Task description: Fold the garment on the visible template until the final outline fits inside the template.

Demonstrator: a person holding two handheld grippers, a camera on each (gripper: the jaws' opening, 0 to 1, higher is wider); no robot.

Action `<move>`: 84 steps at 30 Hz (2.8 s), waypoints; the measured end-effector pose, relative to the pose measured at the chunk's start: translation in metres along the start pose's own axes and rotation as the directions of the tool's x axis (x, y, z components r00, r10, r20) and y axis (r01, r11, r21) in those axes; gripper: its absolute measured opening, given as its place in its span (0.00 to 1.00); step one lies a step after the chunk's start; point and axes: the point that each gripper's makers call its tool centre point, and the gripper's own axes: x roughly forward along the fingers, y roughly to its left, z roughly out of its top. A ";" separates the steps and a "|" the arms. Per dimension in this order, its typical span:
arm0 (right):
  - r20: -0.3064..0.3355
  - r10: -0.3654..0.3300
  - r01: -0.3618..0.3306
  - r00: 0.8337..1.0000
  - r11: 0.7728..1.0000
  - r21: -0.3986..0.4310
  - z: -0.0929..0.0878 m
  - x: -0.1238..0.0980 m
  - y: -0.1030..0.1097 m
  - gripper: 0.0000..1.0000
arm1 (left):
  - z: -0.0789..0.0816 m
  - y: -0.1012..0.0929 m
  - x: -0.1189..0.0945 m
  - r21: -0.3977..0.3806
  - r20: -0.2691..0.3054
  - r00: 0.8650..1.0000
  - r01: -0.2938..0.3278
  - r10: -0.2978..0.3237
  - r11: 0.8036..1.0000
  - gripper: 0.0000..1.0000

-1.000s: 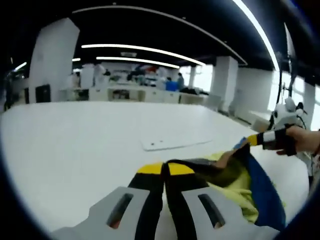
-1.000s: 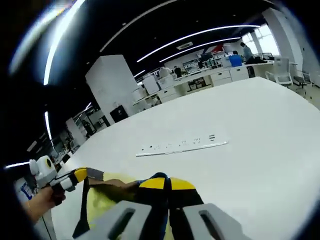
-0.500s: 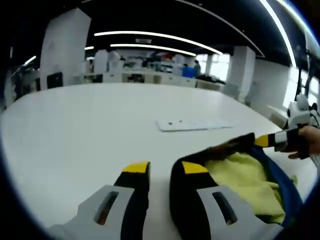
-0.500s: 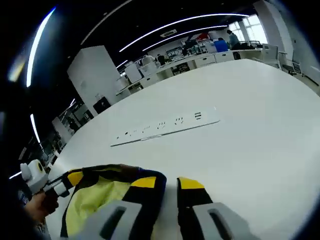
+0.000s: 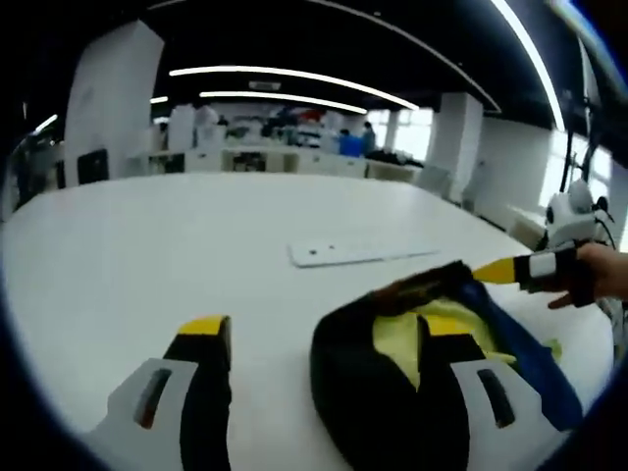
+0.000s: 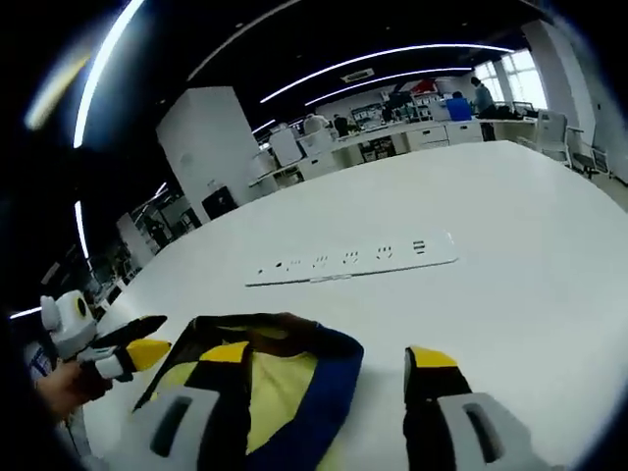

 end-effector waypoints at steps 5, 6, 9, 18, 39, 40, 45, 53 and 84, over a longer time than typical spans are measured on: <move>-0.012 0.024 -0.025 1.000 0.999 -0.047 -0.002 -0.018 0.015 0.76 | 0.004 -0.009 -0.017 0.030 0.007 0.999 0.036 -0.036 0.999 0.85; -0.019 0.032 -0.033 0.999 0.998 -0.049 -0.003 -0.021 0.018 0.78 | 0.004 -0.011 -0.020 0.037 0.006 0.999 0.048 -0.048 0.998 0.86; -0.030 0.050 -0.053 0.998 0.996 -0.074 -0.008 -0.035 0.028 0.82 | -0.001 -0.017 -0.030 0.072 -0.014 0.997 0.077 -0.076 0.994 0.88; -0.076 0.085 -0.095 0.993 0.987 -0.131 -0.034 -0.069 0.053 0.85 | -0.023 -0.030 -0.064 0.115 -0.063 0.989 0.138 -0.131 0.984 0.87; -0.138 0.128 -0.154 0.982 0.968 -0.198 -0.098 -0.124 0.096 0.72 | -0.057 -0.063 -0.115 0.185 -0.112 0.974 0.216 -0.197 0.959 0.65; -0.140 0.131 -0.157 0.982 0.967 -0.199 -0.100 -0.126 0.098 0.71 | -0.060 -0.066 -0.116 0.171 -0.112 0.973 0.217 -0.200 0.961 0.63; -0.155 0.125 -0.156 0.980 0.966 -0.208 -0.118 -0.133 0.102 0.62 | -0.071 -0.074 -0.119 0.159 -0.128 0.973 0.213 -0.194 0.964 0.51; -0.144 0.089 -0.114 0.986 0.978 -0.178 -0.137 -0.139 0.096 0.43 | -0.092 -0.078 -0.120 0.183 -0.166 0.972 0.194 -0.164 0.964 0.42; -0.073 0.030 -0.052 0.997 0.947 -0.317 -0.118 -0.155 0.091 0.00 | -0.069 -0.061 -0.132 0.218 -0.107 0.990 0.116 -0.094 0.969 0.00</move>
